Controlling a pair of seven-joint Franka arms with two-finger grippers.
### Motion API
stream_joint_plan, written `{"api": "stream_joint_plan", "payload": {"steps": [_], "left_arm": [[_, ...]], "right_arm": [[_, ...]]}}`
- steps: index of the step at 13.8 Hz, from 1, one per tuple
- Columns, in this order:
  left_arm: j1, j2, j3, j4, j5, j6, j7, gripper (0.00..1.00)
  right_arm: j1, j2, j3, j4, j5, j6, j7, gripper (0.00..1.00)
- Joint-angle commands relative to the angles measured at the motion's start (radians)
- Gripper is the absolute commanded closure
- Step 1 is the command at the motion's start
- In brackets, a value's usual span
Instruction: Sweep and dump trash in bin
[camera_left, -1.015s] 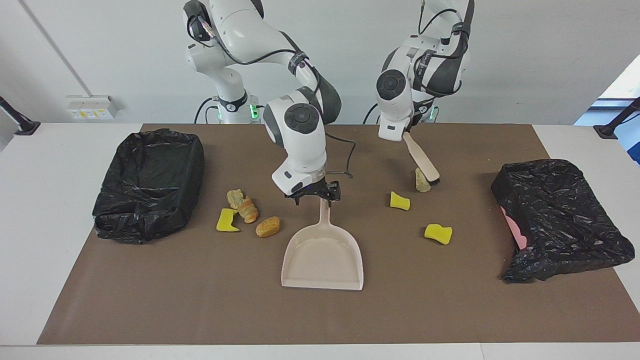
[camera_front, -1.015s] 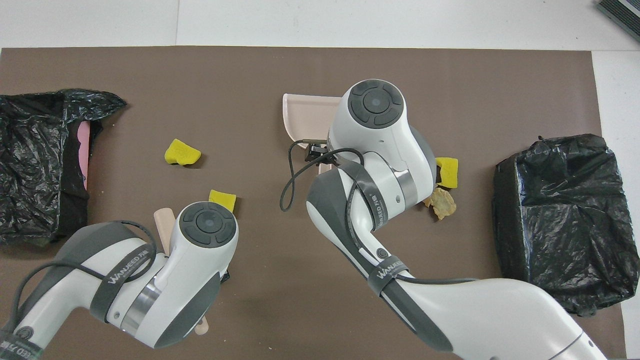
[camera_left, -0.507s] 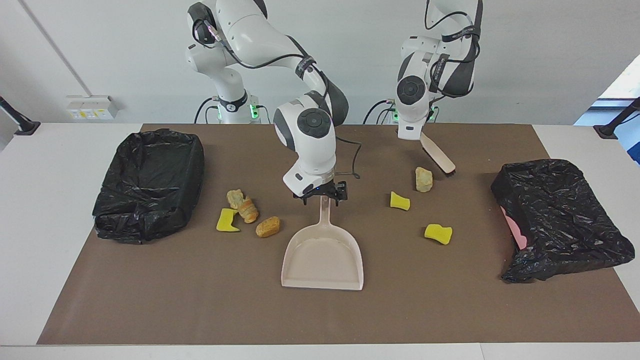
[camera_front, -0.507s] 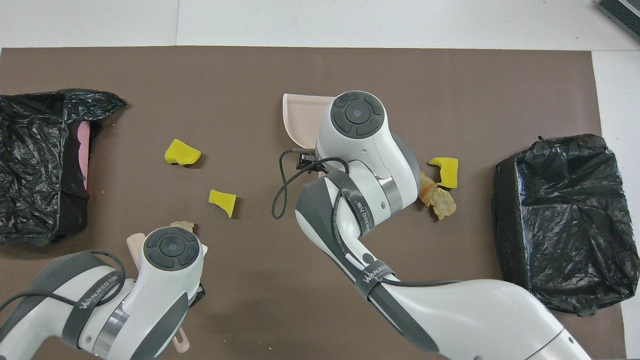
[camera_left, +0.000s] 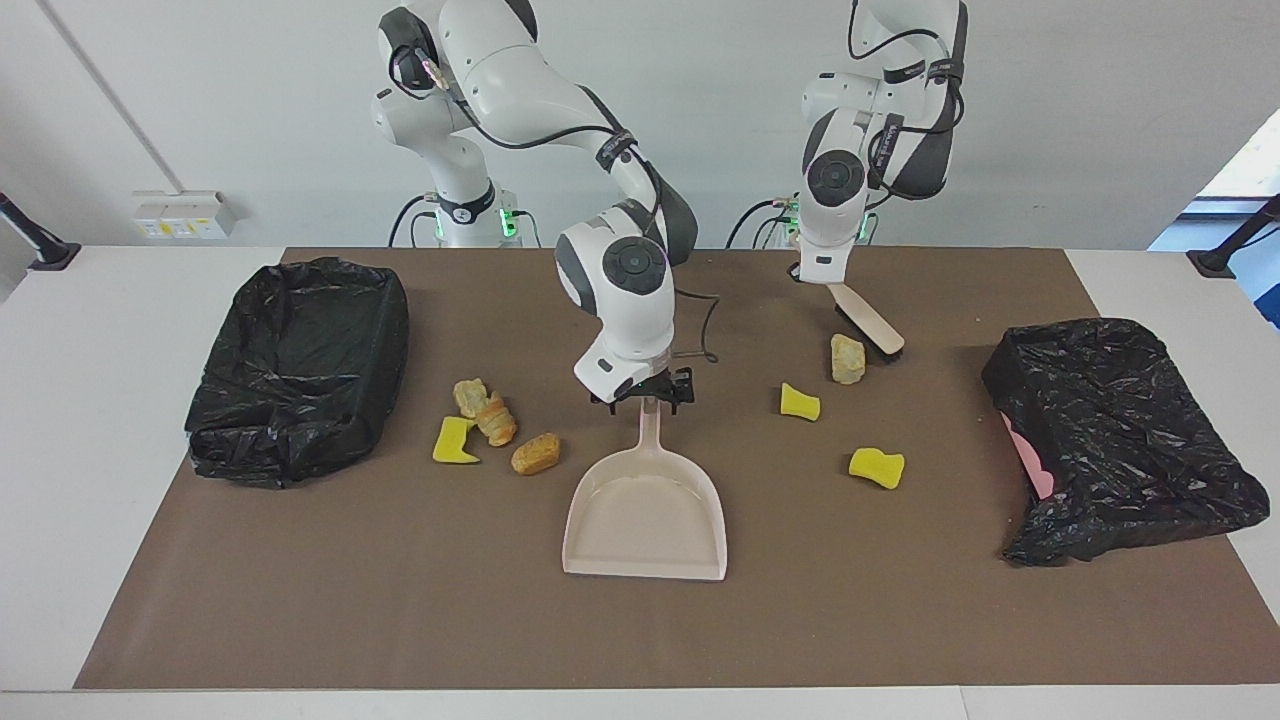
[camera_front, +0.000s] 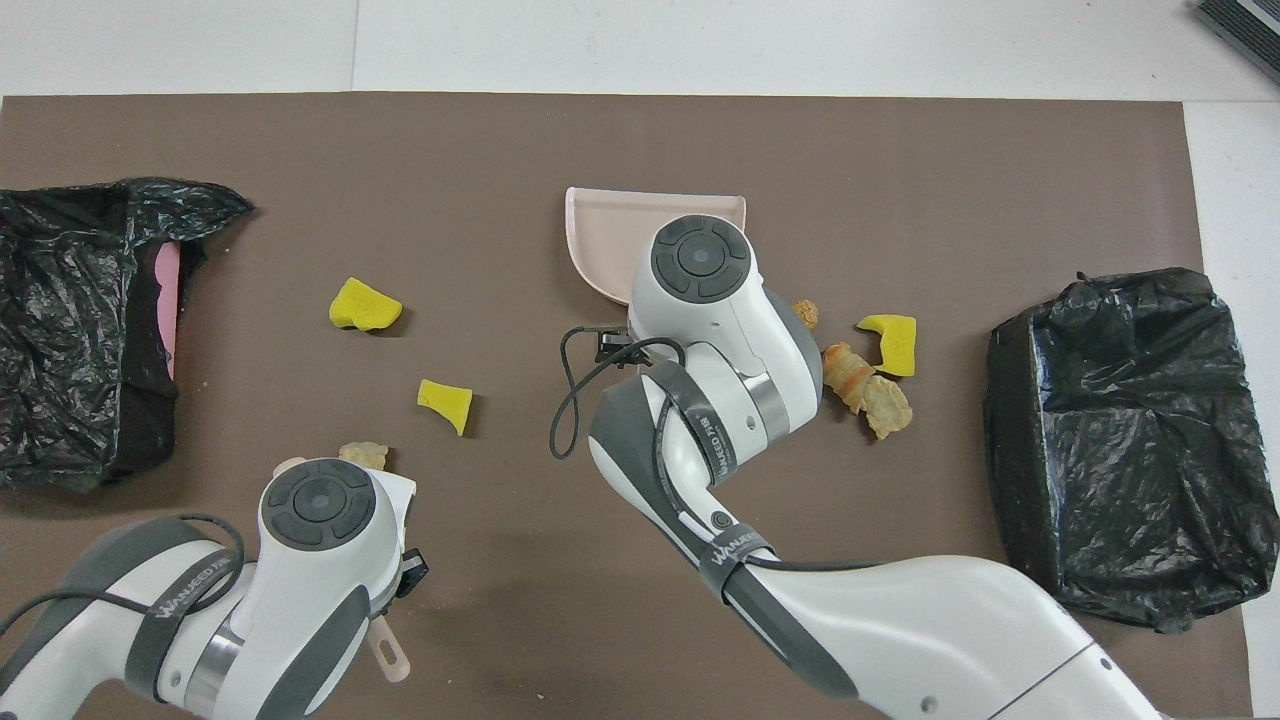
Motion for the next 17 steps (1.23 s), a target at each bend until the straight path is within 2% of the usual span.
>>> {"api": "stream_joint_plan", "payload": {"steps": [1,3,4,6,8,10,11,12,14,15,17], "left_arm": [[-0.001,0.037,-0.007,-0.007,-0.02,0.087,-0.016,1.0],[0.007,0.078,-0.007,0.023,-0.035,0.178,-0.01,1.0],[0.008,0.103,-0.007,0.043,-0.058,0.234,-0.007,1.0],[0.01,0.138,-0.007,0.088,-0.064,0.266,0.012,1.0],[0.014,0.169,-0.007,0.131,-0.109,0.274,0.118,1.0],[0.017,0.175,-0.004,0.145,-0.13,0.26,0.269,1.0],[0.017,0.181,-0.004,0.161,-0.13,0.25,0.285,1.0],[0.021,0.2,-0.004,0.207,-0.13,0.207,0.292,1.0],[0.057,0.272,-0.004,0.359,-0.129,0.027,0.358,1.0],[0.062,0.275,-0.004,0.397,-0.129,-0.04,0.402,1.0],[0.076,0.254,-0.002,0.408,-0.115,-0.089,0.426,1.0]], "right_arm": [[-0.03,-0.016,0.004,-0.005,0.009,0.0,-0.058,0.44],[-0.033,-0.011,0.004,0.007,0.017,-0.003,-0.061,0.72],[-0.033,-0.011,0.004,0.007,0.017,0.003,-0.063,0.81],[-0.062,-0.01,0.004,0.007,0.02,0.021,-0.127,1.0],[-0.074,-0.018,0.001,0.007,0.102,0.026,-0.24,1.0],[-0.105,-0.031,0.003,0.006,0.129,0.023,-0.505,1.0],[-0.116,-0.063,0.0,-0.006,0.124,0.0,-0.608,1.0],[-0.136,-0.089,0.0,-0.028,0.121,-0.02,-0.698,1.0],[-0.151,-0.139,-0.002,-0.057,0.112,-0.093,-0.841,1.0],[-0.154,-0.155,-0.002,-0.071,0.107,-0.121,-0.913,1.0],[-0.157,-0.185,-0.003,-0.135,0.071,-0.11,-1.067,1.0]]}}
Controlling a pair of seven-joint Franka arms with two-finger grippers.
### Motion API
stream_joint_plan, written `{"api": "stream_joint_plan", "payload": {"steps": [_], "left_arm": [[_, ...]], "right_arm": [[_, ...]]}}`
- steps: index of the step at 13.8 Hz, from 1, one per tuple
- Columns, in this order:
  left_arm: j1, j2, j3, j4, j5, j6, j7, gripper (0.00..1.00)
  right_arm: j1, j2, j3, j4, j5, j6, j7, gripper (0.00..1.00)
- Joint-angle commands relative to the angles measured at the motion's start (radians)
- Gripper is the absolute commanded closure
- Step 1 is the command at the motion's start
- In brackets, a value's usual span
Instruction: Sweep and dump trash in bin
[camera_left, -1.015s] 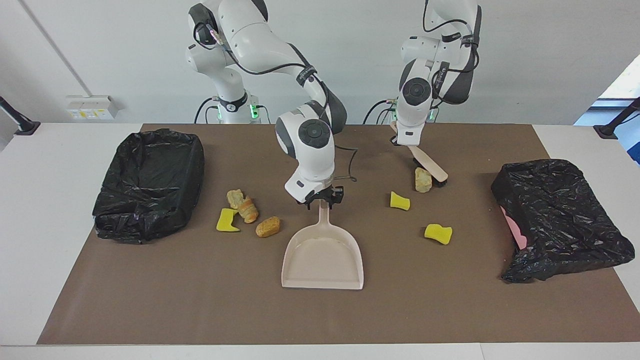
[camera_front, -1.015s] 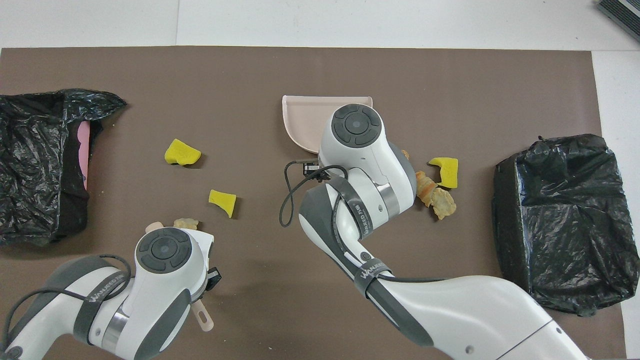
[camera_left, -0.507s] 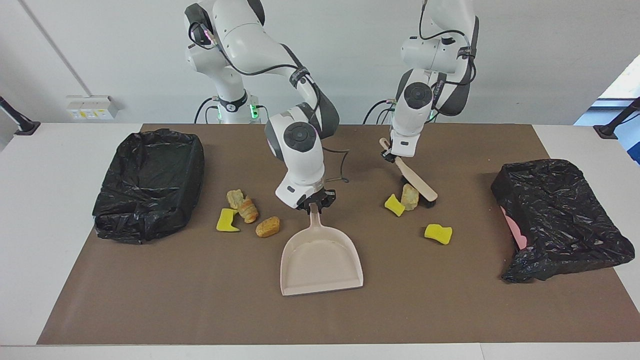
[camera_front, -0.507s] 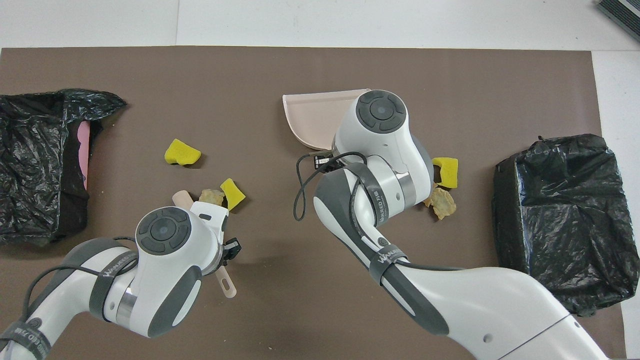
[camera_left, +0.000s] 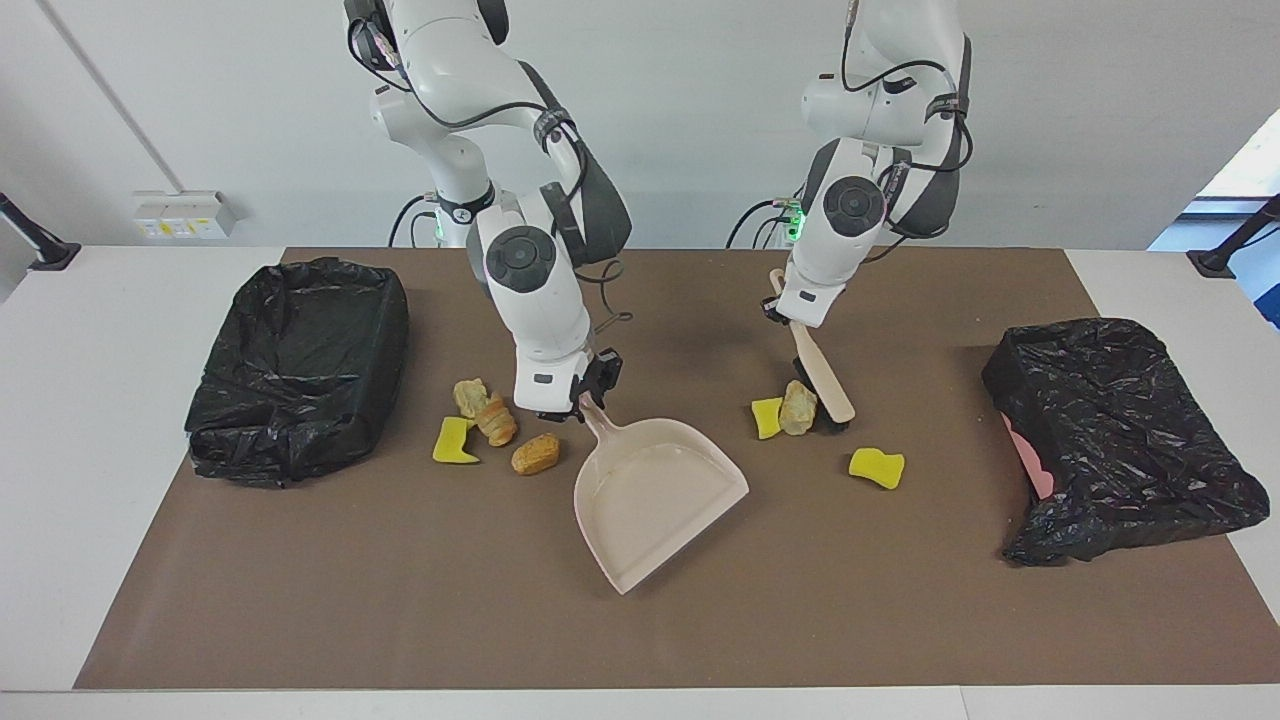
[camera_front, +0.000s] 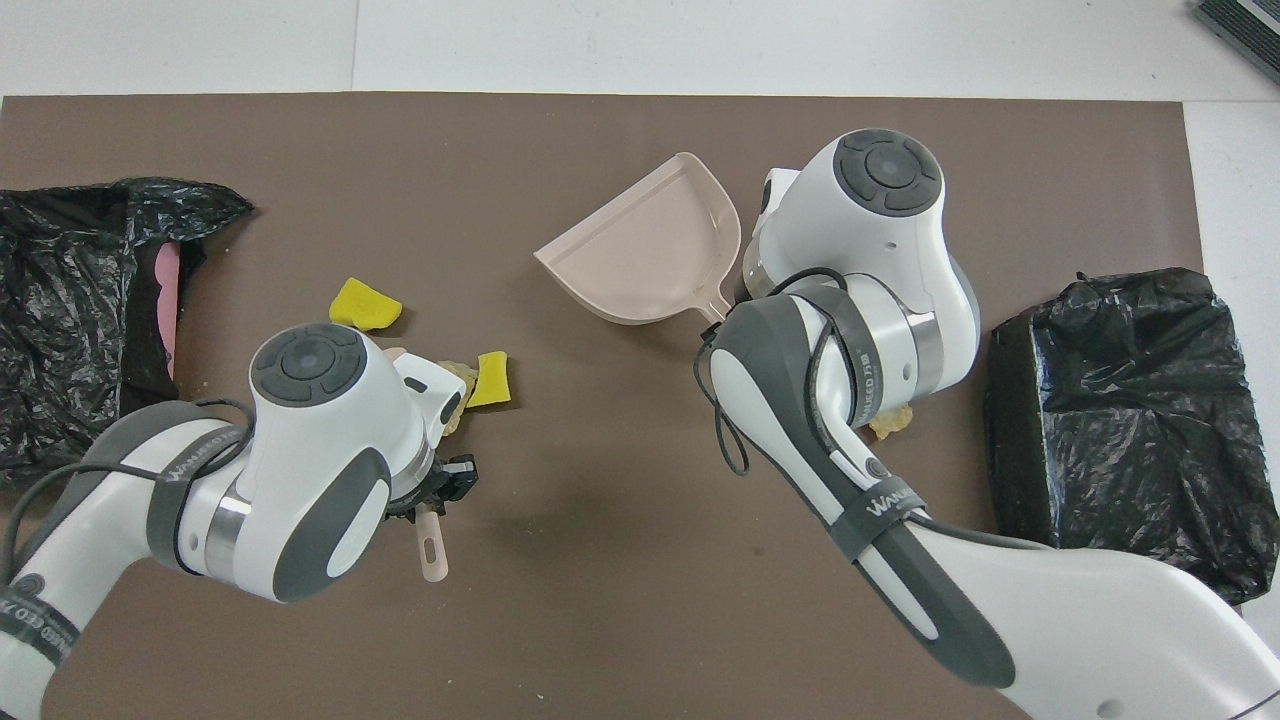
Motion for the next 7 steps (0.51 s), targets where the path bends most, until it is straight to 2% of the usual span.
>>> {"api": "stream_joint_plan", "payload": {"steps": [1,4,7], "left_arm": [[0.043,0.008,-0.005,0.062,0.01,-0.103,0.047,1.0],[0.065,0.02,0.004,0.085,0.101,-0.079,0.117,1.0],[0.147,0.046,0.004,0.118,0.175,-0.062,0.266,1.0]], "right_arm": [[-0.003,-0.074,0.005,-0.13,-0.065,0.03,-0.204,1.0],[0.03,-0.079,0.006,-0.15,-0.14,0.029,-0.306,1.0],[0.058,-0.107,0.009,-0.199,-0.202,0.039,-0.352,1.0]]}}
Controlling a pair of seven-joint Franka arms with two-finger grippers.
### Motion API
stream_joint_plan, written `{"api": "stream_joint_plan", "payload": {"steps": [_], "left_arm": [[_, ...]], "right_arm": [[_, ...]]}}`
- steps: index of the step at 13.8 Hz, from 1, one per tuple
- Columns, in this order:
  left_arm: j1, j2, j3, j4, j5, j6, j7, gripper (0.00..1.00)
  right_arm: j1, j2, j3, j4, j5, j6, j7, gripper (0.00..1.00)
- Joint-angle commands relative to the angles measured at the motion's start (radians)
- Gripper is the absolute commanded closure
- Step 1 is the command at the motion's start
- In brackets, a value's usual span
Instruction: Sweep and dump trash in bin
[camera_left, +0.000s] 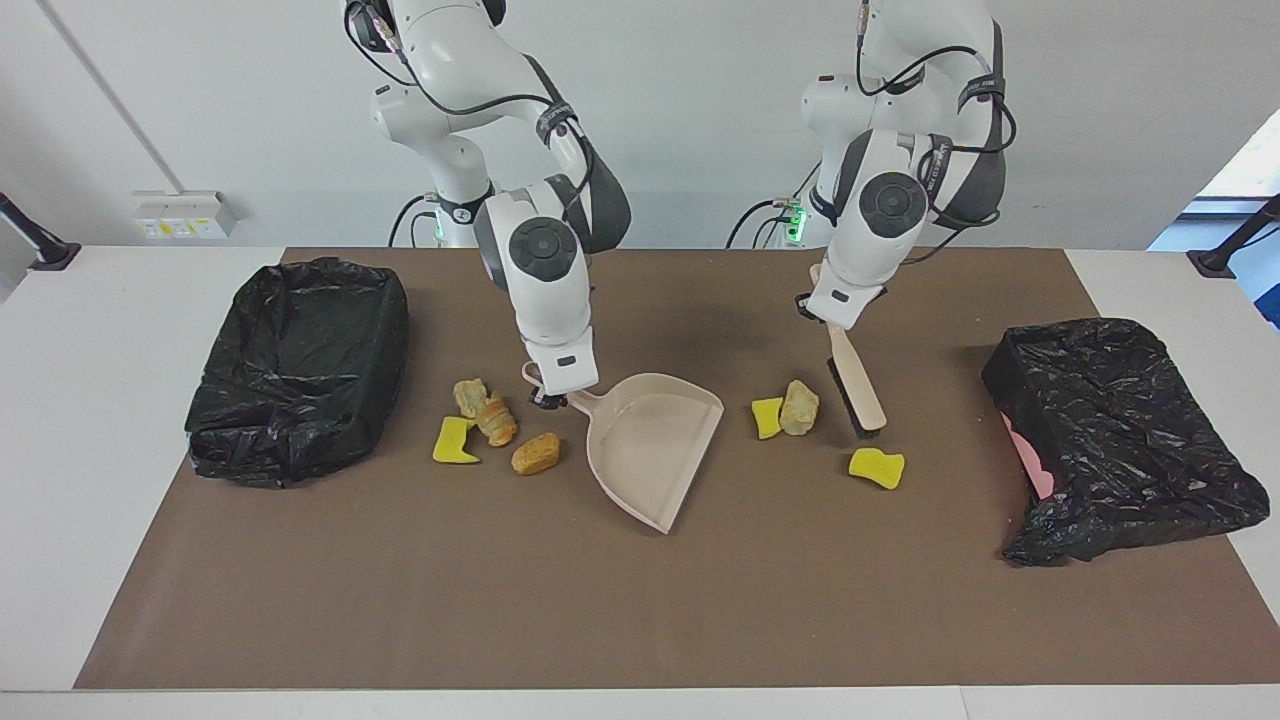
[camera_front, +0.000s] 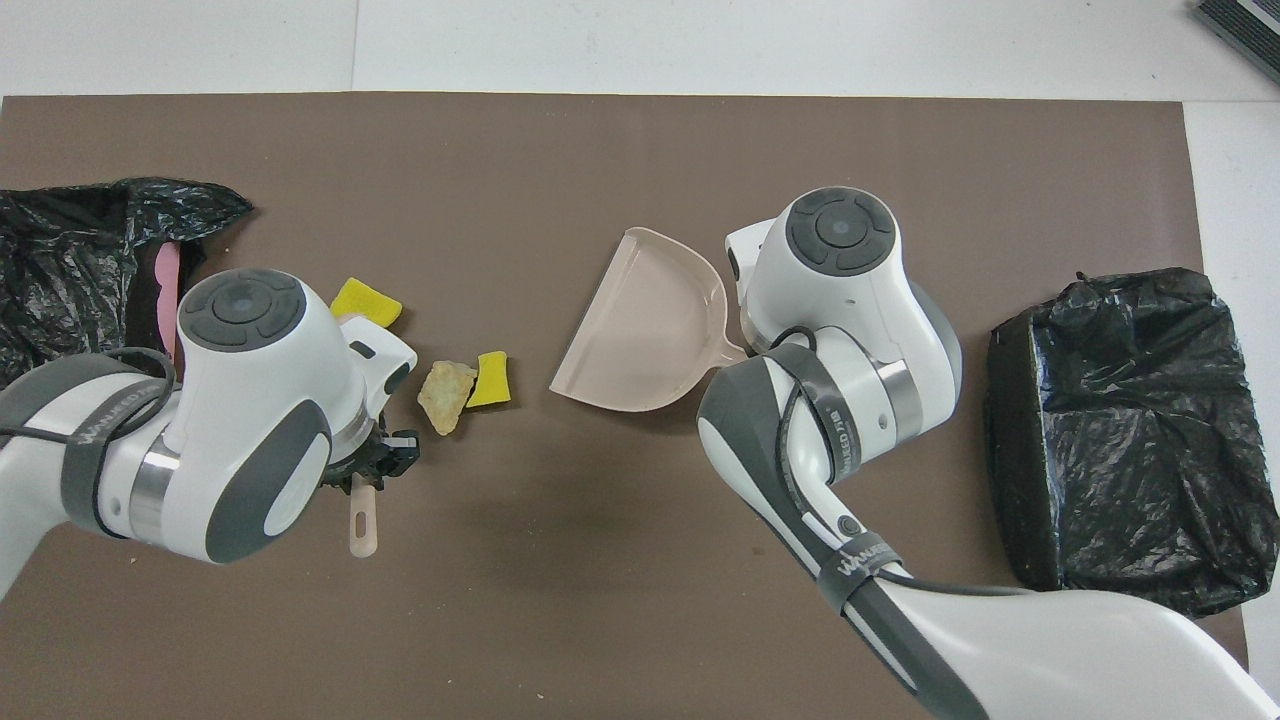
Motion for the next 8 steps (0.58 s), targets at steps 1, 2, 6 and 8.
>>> {"api": "stream_joint_plan", "payload": {"steps": [1,2,6,8], "left_arm": [[0.082,0.04,-0.004,0.046,0.067,0.028,0.132,1.0],[0.108,0.041,-0.004,0.039,0.069,0.065,0.158,1.0],[0.175,0.088,-0.004,0.028,0.127,0.217,0.259,1.0],[0.201,0.09,-0.003,0.003,0.132,0.261,0.343,1.0]], "right_arm": [[0.018,-0.07,0.005,-0.1,-0.035,0.047,-0.085,1.0],[0.036,-0.085,0.005,-0.126,-0.033,0.061,-0.082,1.0],[0.087,-0.073,0.009,-0.13,-0.032,0.095,-0.035,1.0],[0.104,-0.065,0.009,-0.127,-0.03,0.098,0.003,1.0]]}}
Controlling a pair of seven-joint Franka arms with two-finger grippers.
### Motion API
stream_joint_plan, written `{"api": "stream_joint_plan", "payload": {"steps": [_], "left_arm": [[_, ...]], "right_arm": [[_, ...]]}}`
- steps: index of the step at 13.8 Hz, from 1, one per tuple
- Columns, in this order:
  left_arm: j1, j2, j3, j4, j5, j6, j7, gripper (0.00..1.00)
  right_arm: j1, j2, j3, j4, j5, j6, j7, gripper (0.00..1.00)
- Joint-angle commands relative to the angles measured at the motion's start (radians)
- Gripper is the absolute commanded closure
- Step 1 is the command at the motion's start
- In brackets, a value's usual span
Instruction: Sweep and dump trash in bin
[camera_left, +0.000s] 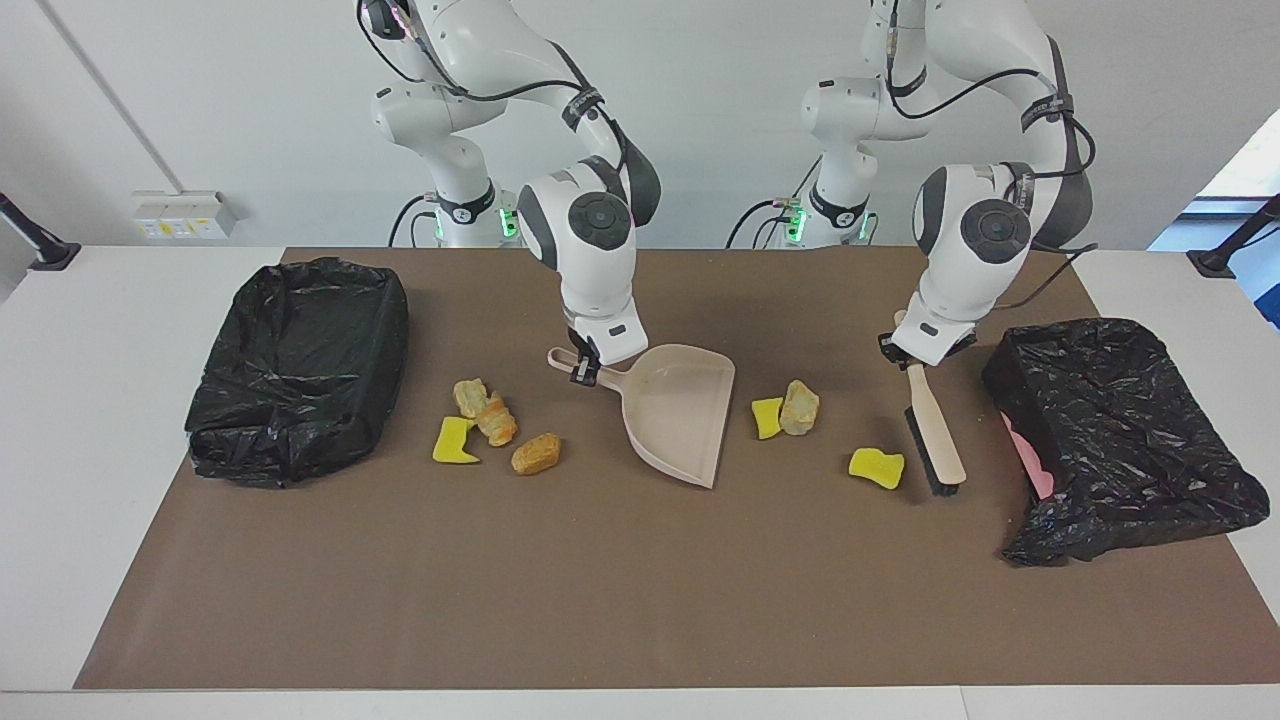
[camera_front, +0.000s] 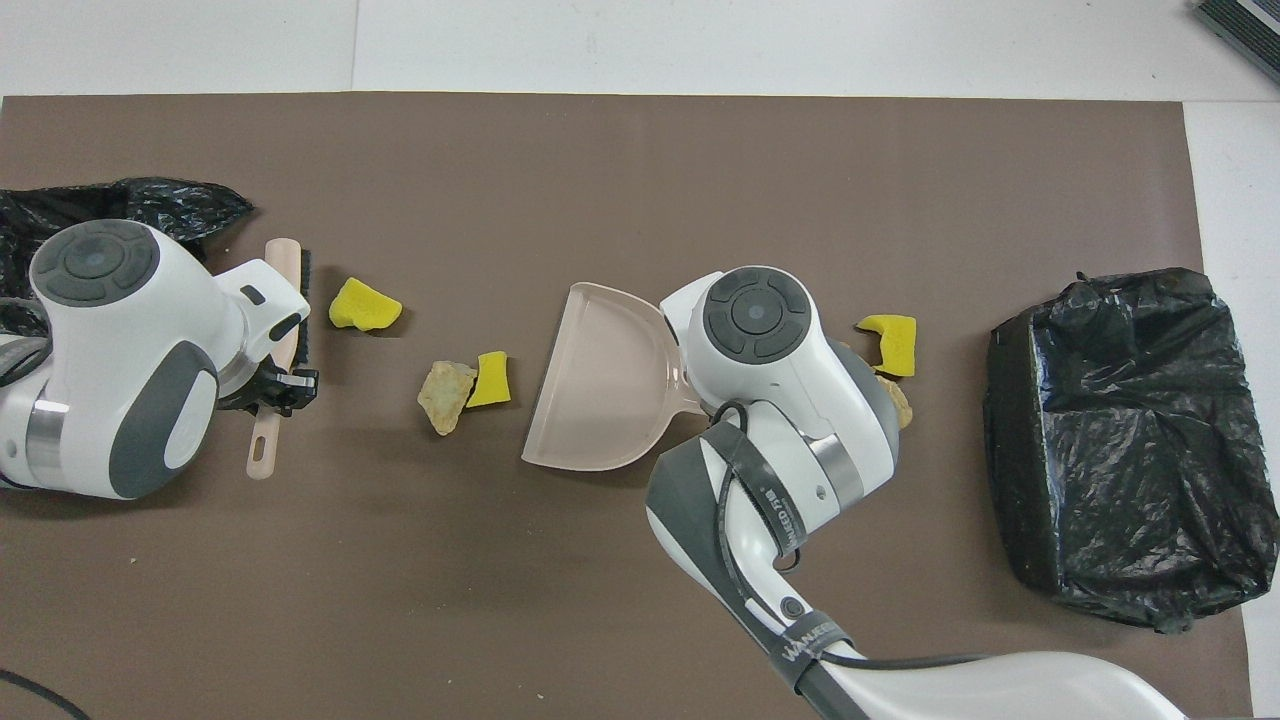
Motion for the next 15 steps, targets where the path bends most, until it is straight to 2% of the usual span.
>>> {"api": "stream_joint_plan", "payload": {"steps": [1,3,7,9,12,15], "left_arm": [[0.03,0.01,-0.009,-0.021,0.025,0.068,0.085,1.0],[0.026,0.036,-0.01,-0.044,0.025,0.115,0.092,1.0],[-0.009,0.016,-0.02,-0.089,0.013,0.117,0.148,1.0],[-0.06,-0.01,-0.021,-0.132,-0.015,0.119,0.14,1.0],[-0.169,-0.033,-0.021,-0.155,-0.134,0.114,0.137,1.0],[-0.263,-0.048,-0.021,-0.167,-0.165,0.113,0.143,1.0]], "right_arm": [[0.017,-0.017,0.003,-0.026,-0.014,0.028,0.036,1.0],[0.031,-0.004,0.003,-0.024,-0.008,0.032,0.064,1.0],[0.042,0.008,0.004,-0.021,0.003,0.028,0.073,1.0],[0.08,0.02,0.004,-0.023,0.015,0.031,0.12,1.0],[0.079,0.025,0.003,-0.02,0.013,0.026,0.121,1.0],[0.073,0.025,0.003,-0.021,0.009,0.015,0.115,1.0]]}}
